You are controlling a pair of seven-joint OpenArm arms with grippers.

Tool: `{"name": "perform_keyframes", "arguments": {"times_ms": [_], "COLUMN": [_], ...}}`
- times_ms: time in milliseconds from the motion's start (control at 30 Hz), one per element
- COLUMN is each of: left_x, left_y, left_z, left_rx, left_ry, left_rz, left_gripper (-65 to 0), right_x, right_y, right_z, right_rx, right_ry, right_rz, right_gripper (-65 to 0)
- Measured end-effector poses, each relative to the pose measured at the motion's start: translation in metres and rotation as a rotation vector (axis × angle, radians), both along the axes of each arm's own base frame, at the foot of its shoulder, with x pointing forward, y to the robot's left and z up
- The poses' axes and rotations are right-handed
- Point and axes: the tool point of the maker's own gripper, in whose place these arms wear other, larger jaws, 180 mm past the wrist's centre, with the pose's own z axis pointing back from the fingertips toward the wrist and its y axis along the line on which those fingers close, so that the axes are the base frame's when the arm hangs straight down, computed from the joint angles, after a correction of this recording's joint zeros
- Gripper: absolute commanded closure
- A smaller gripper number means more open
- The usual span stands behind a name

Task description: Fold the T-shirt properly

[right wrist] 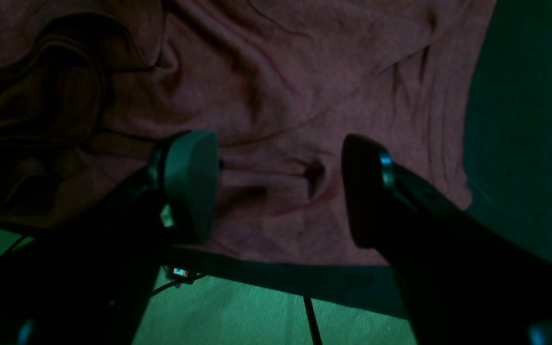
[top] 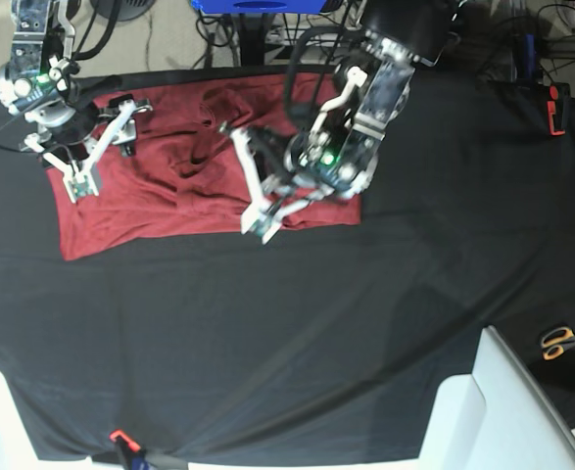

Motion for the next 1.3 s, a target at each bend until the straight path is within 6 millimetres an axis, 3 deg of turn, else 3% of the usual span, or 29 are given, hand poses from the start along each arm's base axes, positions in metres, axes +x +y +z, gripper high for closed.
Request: {"name": "perform_keyframes", "arguments": {"times_ms": [200, 400, 733, 900, 1000, 1133, 1300], "left_x": [0.004, 0.025, 0.071, 0.043, 0.022, -0.001, -0.024], "left_y": [-0.012, -0.025, -0.026, -0.028, -0.016, 0.014, 0.018], "left_z": [-0.01, -0.01, 0.023, 0.036, 0.036, 0.025, 0.011], "left_rx": [-0.003, -0.037, -0.062, -0.063, -0.05, 0.016, 0.023], "left_ry": [0.042, 0.0, -0.12, -0.081, -0.074, -0.055, -0.005], "left_rz": [-0.002, 0.015, 0.034, 0.005, -0.007, 0.004, 0.0], "left_gripper": [0.0, 0.0, 0.0, 0.0, 0.0, 0.0, 0.0], "right_x": [0.0, 0.003, -0.003, 0.002, 0.002, 0.003, 0.008], "right_y": [0.0, 0.0, 0.0, 0.0, 0.0, 0.0, 0.0], "right_z": [0.0, -0.004, -0.019, -0.017, -0.017, -0.016, -0.014], "right_rx": [0.0, 0.005, 0.017, 0.018, 0.017, 0.017, 0.016], "right_ry": [-0.001, 0.007, 0.048, 0.038, 0.038, 0.035, 0.025], "right_rz": [0.0, -0.003, -0.01, -0.01, -0.01, -0.011, -0.011], "right_gripper": [-38.3, -38.3, -38.3, -38.3, -38.3, -38.3, -38.3]}}
